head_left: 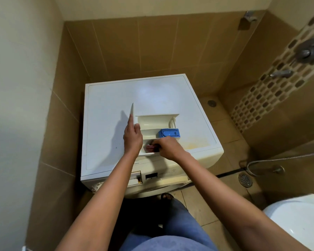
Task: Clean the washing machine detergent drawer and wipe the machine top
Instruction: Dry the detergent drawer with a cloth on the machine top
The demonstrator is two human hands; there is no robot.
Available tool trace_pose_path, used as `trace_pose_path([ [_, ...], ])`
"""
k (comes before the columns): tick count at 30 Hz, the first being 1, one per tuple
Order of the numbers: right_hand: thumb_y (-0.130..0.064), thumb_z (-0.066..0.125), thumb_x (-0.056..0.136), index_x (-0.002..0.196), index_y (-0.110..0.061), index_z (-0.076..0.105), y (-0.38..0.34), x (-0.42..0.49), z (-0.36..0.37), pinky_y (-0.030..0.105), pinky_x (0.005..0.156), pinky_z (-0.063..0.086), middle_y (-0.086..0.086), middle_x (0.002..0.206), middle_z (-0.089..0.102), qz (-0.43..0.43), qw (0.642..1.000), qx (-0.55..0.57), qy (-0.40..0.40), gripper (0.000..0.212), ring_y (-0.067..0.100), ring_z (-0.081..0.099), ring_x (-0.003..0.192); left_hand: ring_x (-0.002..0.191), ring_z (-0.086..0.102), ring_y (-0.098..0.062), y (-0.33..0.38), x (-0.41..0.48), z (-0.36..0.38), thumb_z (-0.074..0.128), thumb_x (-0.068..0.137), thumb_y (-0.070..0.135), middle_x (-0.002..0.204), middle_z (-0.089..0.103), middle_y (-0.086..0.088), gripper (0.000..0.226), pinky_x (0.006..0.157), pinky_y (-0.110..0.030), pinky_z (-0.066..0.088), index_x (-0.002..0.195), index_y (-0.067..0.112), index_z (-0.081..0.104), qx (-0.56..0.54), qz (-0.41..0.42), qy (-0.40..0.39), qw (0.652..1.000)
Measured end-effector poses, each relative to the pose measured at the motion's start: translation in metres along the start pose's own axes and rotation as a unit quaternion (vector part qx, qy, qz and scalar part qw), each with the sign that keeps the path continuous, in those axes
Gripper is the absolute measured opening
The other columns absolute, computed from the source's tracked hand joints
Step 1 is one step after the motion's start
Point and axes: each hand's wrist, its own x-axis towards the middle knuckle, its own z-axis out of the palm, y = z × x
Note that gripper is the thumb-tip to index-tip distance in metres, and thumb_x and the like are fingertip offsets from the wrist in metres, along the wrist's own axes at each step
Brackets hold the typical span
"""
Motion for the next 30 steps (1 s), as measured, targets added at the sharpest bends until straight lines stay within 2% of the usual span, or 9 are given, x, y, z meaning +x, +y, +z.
trace_pose_path([
  [3,-0.005,0.058,0.084,0.106,-0.021,0.07,-0.027,0.011,0.012,0.028,0.075,0.046,0.005,0.096,0.072,-0.026,0.999,0.031,0.008,0.03,0.027,0.064,0.092,0.121,0.05,-0.031,-0.002,0.002,-0.001,0.031,0.104,0.029,0.142,0.047,-0.012,0.05,0.101,-0.042,0.042,0.153,0.035,0.02,0.01,0.004,0.004,1.0],
  [5,0.0,0.058,0.083,0.109,-0.019,0.07,-0.026,0.01,0.016,0.024,0.075,0.042,0.005,0.102,0.072,-0.015,0.998,0.057,0.016,0.034,0.025,0.063,0.097,0.119,0.051,-0.032,-0.002,0.006,-0.004,0.03,0.105,0.03,0.14,0.048,-0.013,0.05,0.1,-0.043,0.042,0.153,0.034,0.019,0.018,-0.002,-0.001,1.0],
  [9,-0.011,0.059,0.088,0.113,-0.025,0.069,0.004,0.003,0.005,0.03,0.08,0.047,0.003,0.113,0.066,0.077,0.995,0.054,-0.01,0.03,0.023,0.058,0.109,0.116,0.053,-0.031,-0.003,0.009,-0.005,0.029,0.105,0.032,0.138,0.048,-0.013,0.05,0.098,-0.044,0.044,0.153,0.036,0.016,0.021,-0.015,-0.01,1.0],
  [14,0.006,0.046,0.079,0.114,-0.021,0.067,0.016,-0.009,-0.004,0.029,0.072,0.045,0.003,0.112,0.065,0.141,0.987,0.069,0.026,0.049,0.023,0.057,0.106,0.104,0.056,-0.032,-0.002,0.007,-0.001,0.025,0.105,0.033,0.125,0.054,-0.015,0.049,0.082,-0.039,0.046,0.153,0.038,0.017,0.012,-0.028,-0.006,1.0],
  [20,0.012,0.039,0.078,0.097,-0.008,0.069,0.026,-0.026,-0.039,0.024,0.074,0.047,0.002,0.093,0.065,0.238,0.888,0.354,0.172,0.041,0.014,0.057,0.088,0.102,0.057,-0.031,-0.001,0.007,-0.002,0.025,0.105,0.033,0.126,0.054,-0.014,0.049,0.076,-0.033,0.044,0.153,0.039,0.017,0.003,-0.029,-0.006,1.0],
  [23,0.002,0.039,0.079,0.091,-0.011,0.065,0.048,-0.026,-0.05,0.035,0.072,0.05,0.006,0.092,0.066,0.301,0.847,0.404,0.171,0.032,0.024,0.06,0.092,0.096,0.055,-0.025,-0.002,0.006,-0.003,0.026,0.106,0.031,0.13,0.052,-0.011,0.049,0.072,-0.029,0.038,0.153,0.037,0.018,-0.003,-0.026,-0.005,1.0],
  [25,-0.007,0.04,0.084,0.094,-0.007,0.061,0.056,-0.023,-0.049,0.039,0.072,0.05,0.011,0.095,0.066,0.313,0.888,0.322,0.099,0.023,0.028,0.06,0.091,0.099,0.056,-0.025,-0.001,0.006,-0.003,0.027,0.106,0.03,0.131,0.052,-0.011,0.049,0.073,-0.028,0.038,0.153,0.037,0.019,-0.003,-0.023,-0.004,1.0],
  [27,-0.021,0.043,0.087,0.095,-0.006,0.056,0.055,-0.018,-0.041,0.033,0.067,0.045,0.015,0.091,0.065,0.304,0.926,0.221,0.037,0.021,0.029,0.059,0.081,0.1,0.056,-0.027,-0.002,0.006,-0.003,0.027,0.105,0.03,0.13,0.053,-0.011,0.049,0.075,-0.029,0.04,0.153,0.037,0.019,-0.001,-0.018,-0.002,1.0],
  [30,-0.038,0.056,0.084,0.095,-0.007,0.057,0.048,-0.012,-0.03,0.029,0.062,0.044,0.008,0.081,0.061,0.291,0.934,0.205,-0.017,0.033,0.022,0.057,0.073,0.104,0.057,-0.031,-0.003,0.007,-0.003,0.027,0.105,0.031,0.128,0.054,-0.014,0.049,0.085,-0.037,0.047,0.153,0.037,0.019,0.005,-0.015,0.001,1.0],
])
